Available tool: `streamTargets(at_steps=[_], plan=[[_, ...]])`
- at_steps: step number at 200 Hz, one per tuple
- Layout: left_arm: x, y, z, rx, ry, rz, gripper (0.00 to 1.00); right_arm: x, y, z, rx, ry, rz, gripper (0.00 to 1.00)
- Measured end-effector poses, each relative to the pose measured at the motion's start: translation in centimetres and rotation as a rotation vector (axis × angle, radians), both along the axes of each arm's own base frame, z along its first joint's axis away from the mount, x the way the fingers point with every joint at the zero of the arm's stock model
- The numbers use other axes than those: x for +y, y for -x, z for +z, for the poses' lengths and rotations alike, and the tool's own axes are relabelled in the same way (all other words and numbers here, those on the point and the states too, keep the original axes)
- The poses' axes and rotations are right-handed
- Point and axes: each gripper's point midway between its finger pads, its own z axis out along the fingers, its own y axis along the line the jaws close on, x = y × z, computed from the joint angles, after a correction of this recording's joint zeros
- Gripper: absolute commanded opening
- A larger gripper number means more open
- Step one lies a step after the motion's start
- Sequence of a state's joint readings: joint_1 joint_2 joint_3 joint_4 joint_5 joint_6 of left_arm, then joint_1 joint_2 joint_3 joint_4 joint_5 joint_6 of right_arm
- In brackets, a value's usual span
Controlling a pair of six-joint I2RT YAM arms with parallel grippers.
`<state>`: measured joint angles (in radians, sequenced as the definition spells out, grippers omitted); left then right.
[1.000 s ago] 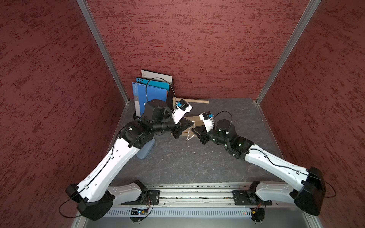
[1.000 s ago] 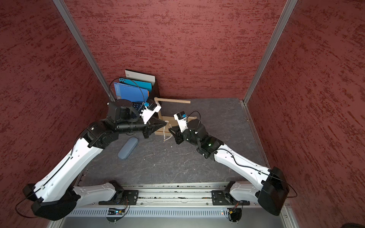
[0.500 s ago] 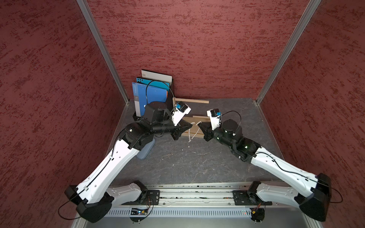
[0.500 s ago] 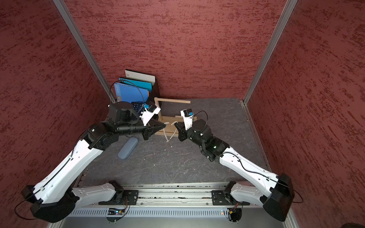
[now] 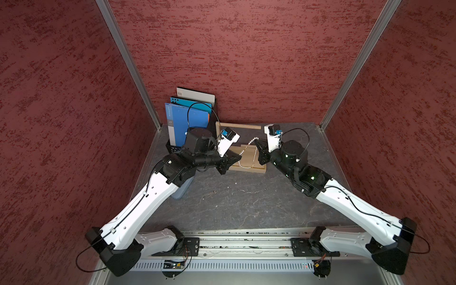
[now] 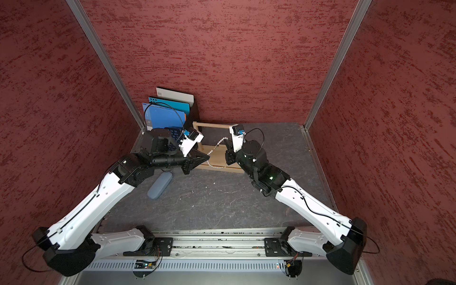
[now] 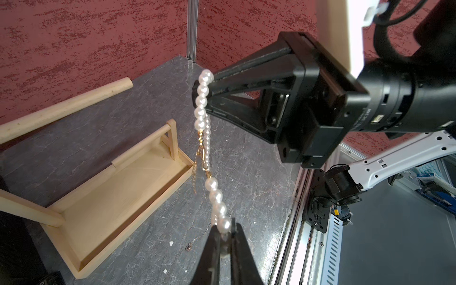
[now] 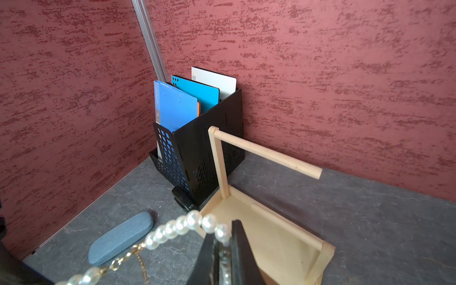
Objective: Hang the necklace on the jewelry display stand
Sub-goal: Pick up the necklace from the center of the board, then hang the necklace on the stand.
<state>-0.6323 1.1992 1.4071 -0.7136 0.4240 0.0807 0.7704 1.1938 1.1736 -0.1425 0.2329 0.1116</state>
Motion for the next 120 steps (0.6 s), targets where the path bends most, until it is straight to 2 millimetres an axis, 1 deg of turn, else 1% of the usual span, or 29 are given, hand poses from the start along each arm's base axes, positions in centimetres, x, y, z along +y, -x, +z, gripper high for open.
streamTargets(at_steps=[29, 65, 97, 120], plan=[[-0.6, -1.1, -0.2, -0.009, 0.005, 0.013, 0.11, -1.0, -1.6, 0.6, -0.001, 0.013, -0.039, 0.00], [-1.3, -2.9, -0.6, -0.014, -0.003, 0.044, 0.12, -1.9, -3.5, 0.0, 0.022, 0.027, -0.069, 0.00], [-2.3, -5.1, -0.3, -0.023, -0.014, 0.071, 0.12, -2.8, -5.8, -0.6, 0.048, 0.031, -0.109, 0.00], [-3.4, -7.0, -0.4, -0.027, -0.019, 0.082, 0.12, -3.6, -7.6, -1.0, 0.064, 0.026, -0.143, 0.00]])
